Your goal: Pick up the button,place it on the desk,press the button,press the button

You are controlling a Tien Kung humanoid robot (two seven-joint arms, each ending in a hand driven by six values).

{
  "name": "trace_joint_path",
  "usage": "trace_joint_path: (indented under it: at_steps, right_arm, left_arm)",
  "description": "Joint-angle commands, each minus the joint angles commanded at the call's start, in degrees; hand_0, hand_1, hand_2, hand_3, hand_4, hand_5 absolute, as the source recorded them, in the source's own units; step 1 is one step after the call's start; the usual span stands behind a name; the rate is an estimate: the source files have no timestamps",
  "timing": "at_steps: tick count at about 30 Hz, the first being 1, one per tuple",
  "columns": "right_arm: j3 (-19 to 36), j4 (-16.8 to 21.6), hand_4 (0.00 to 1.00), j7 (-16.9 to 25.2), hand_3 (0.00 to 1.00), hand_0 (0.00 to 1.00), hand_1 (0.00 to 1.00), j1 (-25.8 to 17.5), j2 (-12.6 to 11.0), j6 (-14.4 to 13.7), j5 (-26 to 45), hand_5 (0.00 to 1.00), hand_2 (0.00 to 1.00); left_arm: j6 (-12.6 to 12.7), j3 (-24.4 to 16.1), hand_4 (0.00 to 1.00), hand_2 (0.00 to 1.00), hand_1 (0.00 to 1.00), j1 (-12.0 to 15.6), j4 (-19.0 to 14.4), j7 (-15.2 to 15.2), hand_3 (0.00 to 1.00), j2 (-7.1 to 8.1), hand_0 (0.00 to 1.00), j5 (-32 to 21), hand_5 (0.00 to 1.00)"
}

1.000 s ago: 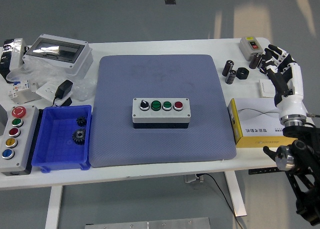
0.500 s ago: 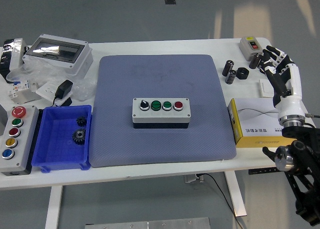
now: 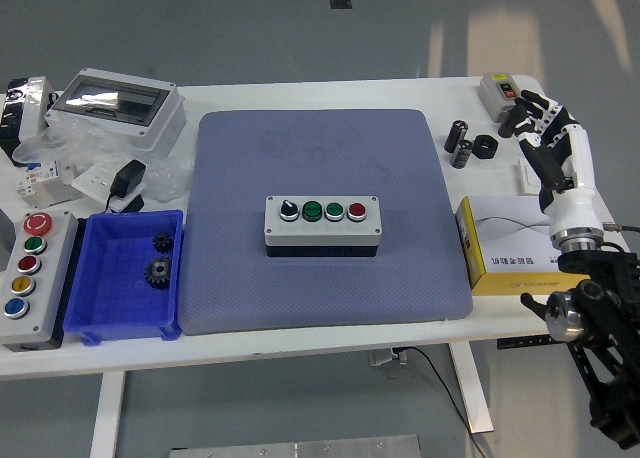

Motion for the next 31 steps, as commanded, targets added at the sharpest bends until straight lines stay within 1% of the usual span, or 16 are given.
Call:
trace_joint_path:
  at_steps: [5, 6, 11, 12, 17, 18, 23, 24, 31]
  right_arm:
    - [-0.09, -0.15, 0.708, 0.00, 0.735, 0.781, 0.756, -0.05, -0.06, 0.05, 0.17, 0.388, 0.768]
    - [-0.07, -0.17, 0.730, 0.01, 0.759, 0.782, 0.759, -0.06, -0.08, 0.04, 0.21, 0.321, 0.776]
    - [-0.23, -0.29, 0.730, 0.20, 0.759, 0.782, 0.759, -0.15, -0.11, -0.03, 0.65, 0.321, 0.776]
    - [-0.37, -0.32, 0.750, 0.26, 0.825, 0.794, 0.769, -0.14, -0.11, -0.03, 0.76, 0.240, 0.790]
    - [-1.25, -0.46, 0.750, 0.48, 0.825, 0.794, 0.769, -0.09, -0.16, 0.04, 1.35, 0.240, 0.790]
    - [-1.48, -0.47, 0.745, 0.52, 0.829, 0.796, 0.773, -0.05, -0.22, 0.05, 1.48, 0.263, 0.791]
    - [-1.98, -0.67, 0.745, 0.58, 0.829, 0.796, 0.773, 0.19, -0.43, 0.07, 1.90, 0.263, 0.791]
    - [-2.13, -0.73, 0.738, 0.58, 0.829, 0.794, 0.775, 0.28, -0.47, 0.07, 1.97, 0.291, 0.791]
    - [-3.25, -0.74, 0.738, 0.46, 0.829, 0.794, 0.775, 0.74, -0.68, -0.01, 2.02, 0.291, 0.791]
  left_arm:
    - [0.07, -0.28, 0.610, 0.574, 0.633, 0.09, 0.00, 0.16, 0.599, -0.07, 0.648, 0.25, 0.189]
    - [0.09, -0.33, 0.609, 0.574, 0.633, 0.10, 0.00, 0.16, 0.600, -0.08, 0.648, 0.30, 0.186]
    - [0.07, -0.35, 0.609, 0.574, 0.633, 0.00, 0.00, 0.13, 0.600, -0.24, 0.648, 0.36, 0.186]
    - [0.09, -0.32, 0.609, 0.575, 0.633, 0.00, 0.00, 0.11, 0.600, -0.29, 0.648, 0.31, 0.186]
    - [0.18, -0.14, 0.609, 0.575, 0.633, 0.10, 0.00, 0.21, 0.600, -0.46, 0.648, 0.17, 0.186]
    - [0.21, -0.15, 0.610, 0.574, 0.633, 0.14, 0.00, 0.24, 0.600, -0.47, 0.648, 0.18, 0.185]
    - [0.17, -0.28, 0.610, 0.574, 0.633, -0.09, 0.00, 0.25, 0.600, -0.35, 0.648, 0.47, 0.185]
    - [0.13, -0.37, 0.610, 0.574, 0.633, -0.19, 0.00, 0.24, 0.600, -0.32, 0.648, 0.65, 0.181]
    - [-0.07, -0.84, 0.610, 0.574, 0.633, -0.48, 0.00, 0.26, 0.600, -0.01, 0.648, 1.62, 0.181]
